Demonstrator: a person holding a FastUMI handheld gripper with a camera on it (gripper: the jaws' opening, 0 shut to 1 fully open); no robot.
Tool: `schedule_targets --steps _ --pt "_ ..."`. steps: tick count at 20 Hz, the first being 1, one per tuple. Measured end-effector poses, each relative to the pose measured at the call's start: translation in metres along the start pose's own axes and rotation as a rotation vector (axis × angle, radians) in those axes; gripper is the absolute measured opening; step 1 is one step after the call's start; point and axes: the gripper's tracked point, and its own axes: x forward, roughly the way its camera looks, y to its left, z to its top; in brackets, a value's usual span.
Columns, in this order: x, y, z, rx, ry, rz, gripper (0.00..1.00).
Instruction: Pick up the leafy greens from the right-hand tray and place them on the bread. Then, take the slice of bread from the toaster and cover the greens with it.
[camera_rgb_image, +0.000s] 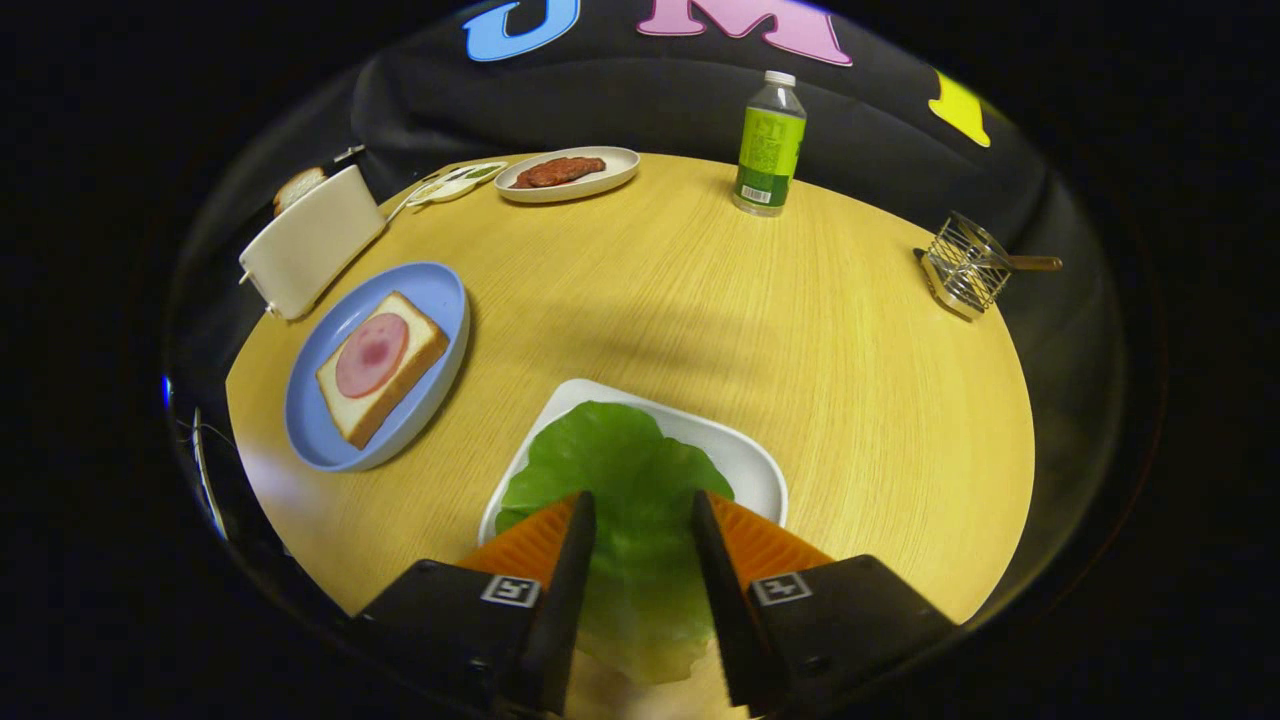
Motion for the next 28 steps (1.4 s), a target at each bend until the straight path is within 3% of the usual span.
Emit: schedule_targets --steps 1,2,5,6,8,11,19,24,28 --pt "0.000 0.001 -0.001 -0.015 0.006 0.008 0.54" --pt "-0.002 0.003 -0.001 -0.026 0.008 0.025 0.54" --pt "-0.001 0.001 0.000 -0.038 -0.003 0.035 0.19" --pt "-0.002 0.000 0.001 -0.043 -0.004 0.043 0.19" --pt "-0.002 0.005 0.000 -0.019 0.004 0.101 0.08" --pt "-0.008 0.005 0.000 0.031 0.025 0.154 0.06" --pt "-0.073 0.019 0.035 -0.005 -0.085 0.120 0.06" --pt "-0.109 0.061 0.088 0.040 -0.155 0.143 0.05" --pt "-0.113 0.105 0.126 0.038 -0.181 0.183 0.06"
